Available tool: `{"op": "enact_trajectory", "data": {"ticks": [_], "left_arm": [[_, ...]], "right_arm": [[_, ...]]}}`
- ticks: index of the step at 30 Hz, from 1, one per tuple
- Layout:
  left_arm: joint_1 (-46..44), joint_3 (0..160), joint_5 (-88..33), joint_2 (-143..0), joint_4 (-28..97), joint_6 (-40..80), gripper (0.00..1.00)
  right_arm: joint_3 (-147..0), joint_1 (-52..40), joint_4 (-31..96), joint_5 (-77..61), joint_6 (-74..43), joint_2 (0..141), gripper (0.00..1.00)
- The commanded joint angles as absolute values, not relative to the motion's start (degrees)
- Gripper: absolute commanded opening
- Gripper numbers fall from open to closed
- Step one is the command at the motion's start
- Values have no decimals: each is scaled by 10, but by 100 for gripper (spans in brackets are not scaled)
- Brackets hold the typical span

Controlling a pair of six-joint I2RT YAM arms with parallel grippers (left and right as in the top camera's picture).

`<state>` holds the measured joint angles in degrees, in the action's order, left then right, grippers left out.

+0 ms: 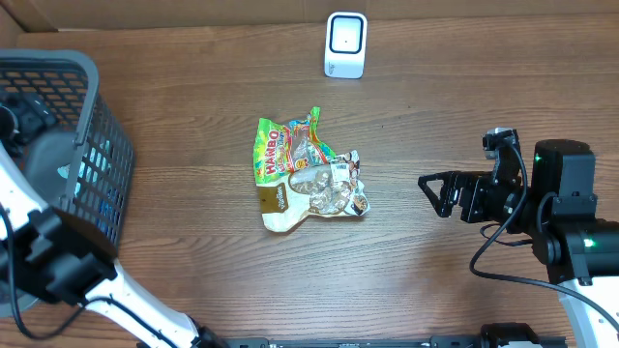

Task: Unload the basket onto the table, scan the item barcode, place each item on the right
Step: 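Grasp the pale green packet in the basket with the left gripper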

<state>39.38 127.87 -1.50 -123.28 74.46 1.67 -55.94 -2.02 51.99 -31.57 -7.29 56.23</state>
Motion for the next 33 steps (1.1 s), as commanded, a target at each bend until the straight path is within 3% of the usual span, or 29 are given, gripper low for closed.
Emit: {"op": "enact_trajectory", "data": {"ticks": [1,16,23,26,31,33], "left_arm": [[391,1280,-64,-1291,750,-64,89],[375,1272,-70,-1414,755,-92,89],[375,1211,-13,-1424,771,-34,73],[377,1208,18,-1424,790,4,61],[385,1208,20,-1424,819,40,8],[390,1209,20,-1424,828,51,4]], "right_arm": [[-572,-22,516,-321,-73,561,100],[-572,-22,515,-321,-75,561,100],[-572,-22,515,-321,-75,561,100],[-572,-22,516,-321,-75,561,100],[-572,-22,516,-321,-75,561,100],[-572,-22,516,-321,-75,561,100]]}}
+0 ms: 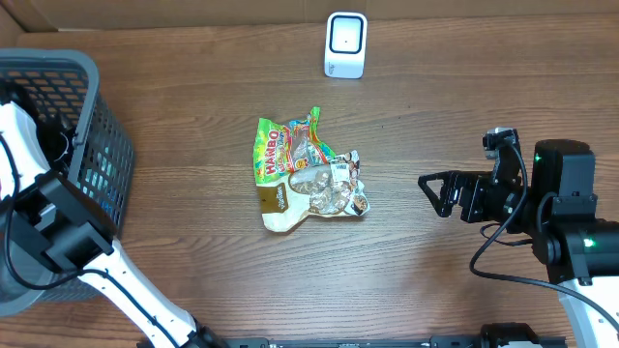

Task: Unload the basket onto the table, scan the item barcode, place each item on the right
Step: 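Grasp the pale green packet in the basket with the left gripper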

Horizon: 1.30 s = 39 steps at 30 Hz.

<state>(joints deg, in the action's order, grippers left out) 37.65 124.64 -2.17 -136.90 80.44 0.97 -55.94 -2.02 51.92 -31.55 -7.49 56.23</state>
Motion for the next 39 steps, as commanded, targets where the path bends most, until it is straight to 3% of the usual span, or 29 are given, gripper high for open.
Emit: {"op": "enact_trajectory", "data": {"ticks": [1,10,22,23,24,27,28,29,39], "left_arm": [[393,1209,19,-1424,834,55,4],[425,1312,-58,-1388,900,87,4],[444,1431,-66,-1185,898,103,4],[444,1431,-60,-1179,897,103,11],[444,1431,-55,-1177,897,103,25],[442,1416,-53,-1179,902,88,80],[441,1407,-54,-1180,904,88,93],[441,1390,-54,-1180,909,89,100],[443,1188,-53,-1180,855,50,95]], "right_arm": [[-572,-22,518,-321,-75,561,100],[-572,-22,520,-321,-75,561,100],[-572,-22,523,-323,-75,561,100],[-572,-22,523,-322,-75,561,99],[-572,-22,523,-322,-75,561,99],[-572,-22,523,-322,-75,561,100],[-572,-22,523,-322,-75,561,100],[-572,-22,523,-323,-75,561,100],[-572,-22,520,-322,-74,561,100]]}}
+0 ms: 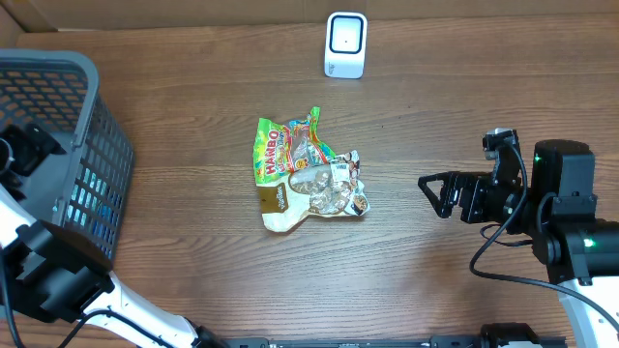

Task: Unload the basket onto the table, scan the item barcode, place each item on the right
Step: 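Grasp the pale green packet in the basket with the left gripper, then lift the pale green packet out and drop it onto the center pile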

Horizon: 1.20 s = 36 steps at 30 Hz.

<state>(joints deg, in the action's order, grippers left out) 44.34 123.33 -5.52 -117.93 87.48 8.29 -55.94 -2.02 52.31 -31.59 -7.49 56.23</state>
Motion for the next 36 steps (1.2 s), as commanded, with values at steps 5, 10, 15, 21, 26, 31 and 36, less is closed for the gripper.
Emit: {"op": "enact_trajectory", "data": {"ticks": [5,10,15,21,26,31,36], "left_arm": [[442,1112,-53,-1180,778,32,95],[441,1038,-54,-1180,696,25,86],[426,966,-53,-1180,616,-14,87],[415,881,-50,-1180,513,-43,87],[415,849,-34,-1180,491,-43,76],[416,850,-16,-1180,507,5,7],[416,878,-22,-1180,548,54,4]], "right_arm": [[-572,-22,520,-322,-74,561,100],[-572,-22,520,-322,-72,561,100],[-572,-22,520,-322,-72,561,100],[-572,-22,520,-322,-73,561,100],[-572,-22,520,-322,-73,561,100],[-572,-22,519,-322,-73,561,100],[-572,-22,519,-322,-73,561,100]]}}
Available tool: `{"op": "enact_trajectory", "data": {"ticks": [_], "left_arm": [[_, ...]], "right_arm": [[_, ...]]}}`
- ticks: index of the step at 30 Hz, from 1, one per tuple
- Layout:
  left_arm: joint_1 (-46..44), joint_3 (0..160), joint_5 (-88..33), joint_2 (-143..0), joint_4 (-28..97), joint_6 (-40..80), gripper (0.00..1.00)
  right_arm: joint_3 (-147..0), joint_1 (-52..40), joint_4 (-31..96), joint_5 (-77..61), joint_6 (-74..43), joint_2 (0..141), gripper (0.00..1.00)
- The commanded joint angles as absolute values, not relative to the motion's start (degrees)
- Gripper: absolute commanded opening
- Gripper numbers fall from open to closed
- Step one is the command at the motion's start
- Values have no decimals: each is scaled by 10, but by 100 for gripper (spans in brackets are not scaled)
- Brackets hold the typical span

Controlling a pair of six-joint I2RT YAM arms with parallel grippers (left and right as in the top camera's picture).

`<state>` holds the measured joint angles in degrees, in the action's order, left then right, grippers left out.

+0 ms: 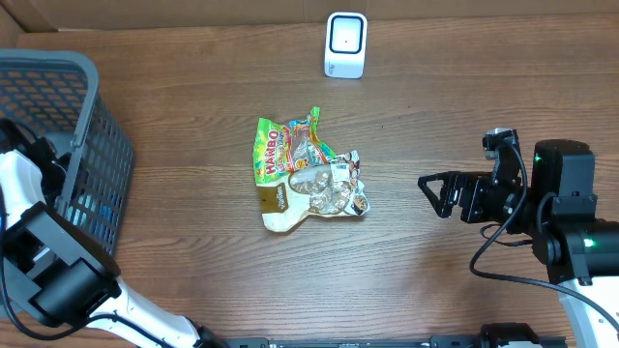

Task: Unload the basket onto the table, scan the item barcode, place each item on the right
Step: 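Lift the pale green packet out and drop it onto the center pile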

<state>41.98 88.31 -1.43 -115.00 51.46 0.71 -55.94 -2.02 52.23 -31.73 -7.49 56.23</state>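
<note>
A pile of snack bags (308, 177) lies mid-table, with a green and yellow Haribo bag on top of a clear crinkled packet and a brown-edged one. A small white barcode scanner (345, 43) stands at the far edge. My right gripper (432, 196) hovers open and empty to the right of the pile, pointing at it. My left arm (21, 188) reaches into the grey basket (89, 92) at the left. Its gripper end is a dark shape by the mesh wall, and its jaws are hidden.
The tall grey mesh basket fills the left side, with blue and white items faintly visible through its wall. The left arm's black and white links run along the lower left corner. The right arm's body sits at the right edge.
My left arm has shifted inside the basket, and its white link now shows lower, near the left edge. The right arm, bags and scanner have not moved.
In every earlier frame my left arm was inside the basket, in a slightly different pose each time, and nothing has come out of it. My right gripper has stayed open beside the pile of bags, which lies untouched.
</note>
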Motion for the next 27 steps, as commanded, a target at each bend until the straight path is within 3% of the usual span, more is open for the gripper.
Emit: {"op": "enact_trajectory", "data": {"ticks": [1,7,19,22,27], "left_arm": [[416,893,-26,-1180,561,54,4],[416,1068,-49,-1180,698,76,4],[411,1639,-188,-1179,968,79,4],[384,1687,-256,-1143,968,78,4],[264,1682,-243,-1079,968,77,4]], "right_arm": [[-572,-22,519,-322,-73,561,100],[-572,-22,519,-323,-73,561,100],[-572,-22,520,-323,-73,561,100],[-572,-22,519,-323,-73,561,100],[-572,-22,517,-323,-73,561,100]]}}
